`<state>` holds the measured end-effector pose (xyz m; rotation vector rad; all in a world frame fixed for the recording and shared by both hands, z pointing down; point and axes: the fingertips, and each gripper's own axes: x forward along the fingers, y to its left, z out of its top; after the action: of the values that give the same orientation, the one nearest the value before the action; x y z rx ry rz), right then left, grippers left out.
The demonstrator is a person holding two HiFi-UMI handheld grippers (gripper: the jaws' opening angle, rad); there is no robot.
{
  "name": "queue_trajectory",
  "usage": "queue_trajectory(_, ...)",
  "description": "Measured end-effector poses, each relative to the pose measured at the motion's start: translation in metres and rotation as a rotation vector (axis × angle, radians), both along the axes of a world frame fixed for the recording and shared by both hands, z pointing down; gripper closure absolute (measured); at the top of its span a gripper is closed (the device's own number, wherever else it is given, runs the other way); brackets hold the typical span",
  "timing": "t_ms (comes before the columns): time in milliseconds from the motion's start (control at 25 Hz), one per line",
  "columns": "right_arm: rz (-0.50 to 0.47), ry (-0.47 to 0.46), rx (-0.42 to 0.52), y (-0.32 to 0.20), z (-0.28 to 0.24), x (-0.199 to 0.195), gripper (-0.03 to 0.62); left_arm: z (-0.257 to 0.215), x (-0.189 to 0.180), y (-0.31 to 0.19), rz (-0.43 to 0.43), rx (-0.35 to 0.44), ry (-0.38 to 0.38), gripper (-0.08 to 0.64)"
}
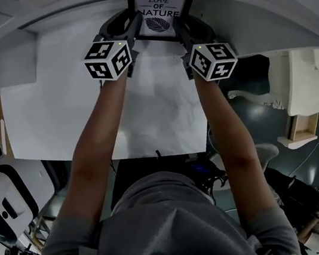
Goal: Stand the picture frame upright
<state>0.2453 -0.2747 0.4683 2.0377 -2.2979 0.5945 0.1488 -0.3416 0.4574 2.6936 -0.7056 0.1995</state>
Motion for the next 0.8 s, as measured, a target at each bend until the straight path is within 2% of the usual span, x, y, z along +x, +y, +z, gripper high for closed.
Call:
queue_trajectory(200,0.049,0.015,-0.038,-0.016,0.013,0.006,0.477,0.013,0.004,-0.013,-0.025,-0.003,-0.031,0.449)
queue_trajectory(360,0.075,-0.01,-0.069,-0.029,0.024,0.011,0.474,0.02,0.009,-0.023,-0.026,0.008,-0.076,0.449)
queue_trajectory(800,0.087,0.033,-0.132,-0.054,0.047,0.025,0.472,0.049,0.026,-0.045,0.015,-0.028,-0.147,0.442)
